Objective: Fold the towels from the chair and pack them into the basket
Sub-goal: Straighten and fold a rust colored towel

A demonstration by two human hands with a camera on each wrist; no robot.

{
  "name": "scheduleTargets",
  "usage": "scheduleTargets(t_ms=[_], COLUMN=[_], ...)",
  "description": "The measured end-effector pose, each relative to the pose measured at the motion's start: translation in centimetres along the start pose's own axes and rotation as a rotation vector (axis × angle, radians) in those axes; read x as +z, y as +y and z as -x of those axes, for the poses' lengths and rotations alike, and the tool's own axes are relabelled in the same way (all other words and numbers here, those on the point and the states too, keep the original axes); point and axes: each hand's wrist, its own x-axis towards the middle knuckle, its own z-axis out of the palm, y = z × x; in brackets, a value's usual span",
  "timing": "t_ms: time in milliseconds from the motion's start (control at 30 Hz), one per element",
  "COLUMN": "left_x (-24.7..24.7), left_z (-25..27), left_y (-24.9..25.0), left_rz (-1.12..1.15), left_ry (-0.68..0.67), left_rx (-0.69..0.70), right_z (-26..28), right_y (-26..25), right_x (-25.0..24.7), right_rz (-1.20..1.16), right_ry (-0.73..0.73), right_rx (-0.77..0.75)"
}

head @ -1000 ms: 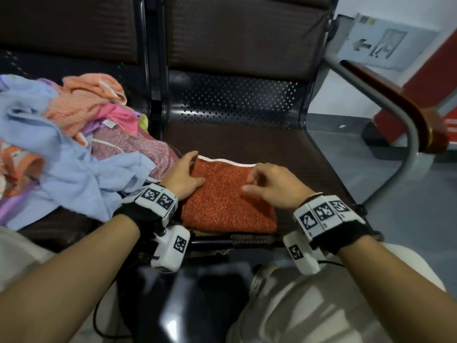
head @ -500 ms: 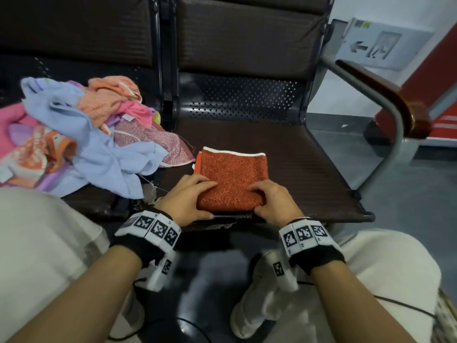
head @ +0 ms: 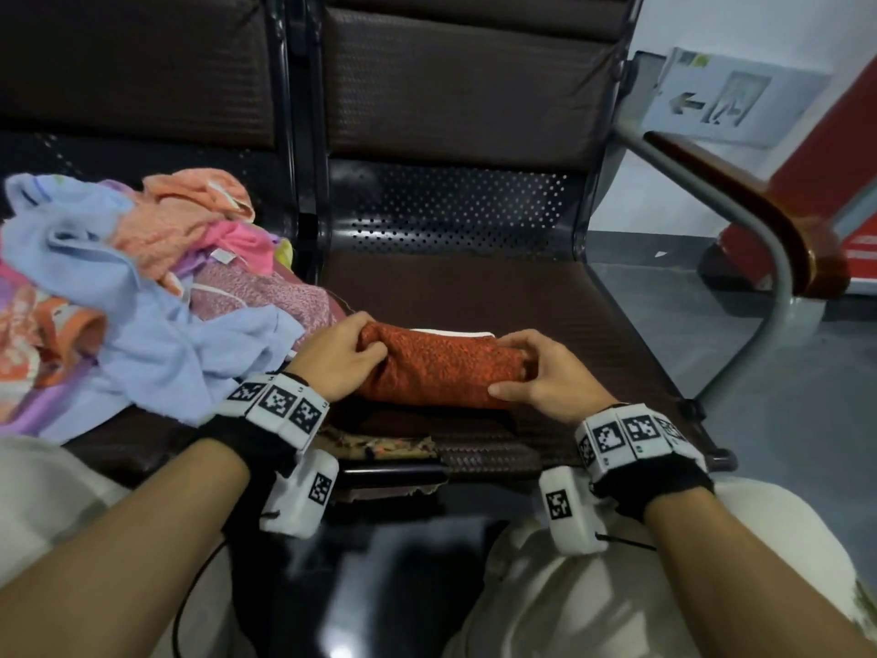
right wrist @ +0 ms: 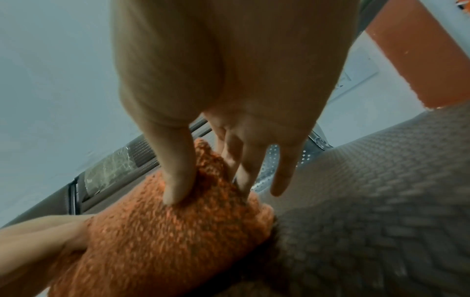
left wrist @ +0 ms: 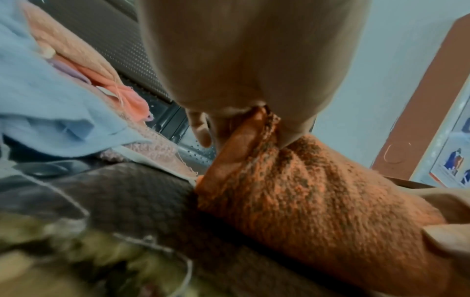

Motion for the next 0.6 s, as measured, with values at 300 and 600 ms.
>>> scheduleTargets(t_ms=[300, 600], left_x=[1.6, 2.1], left_z=[-5.0, -5.6], left_y=[-1.0, -1.2], left_rz=[-0.017, -0.144], left_ry=[-0.051, -0.168], left_rx=[-0.140, -0.136], right_z=[-6.5, -8.3], right_y=[0.5, -0.7], right_x=[1.0, 1.8], right_rz=[0.116, 0.195], right_ry=[0.176, -0.112], right_rx=[0.317, 0.523])
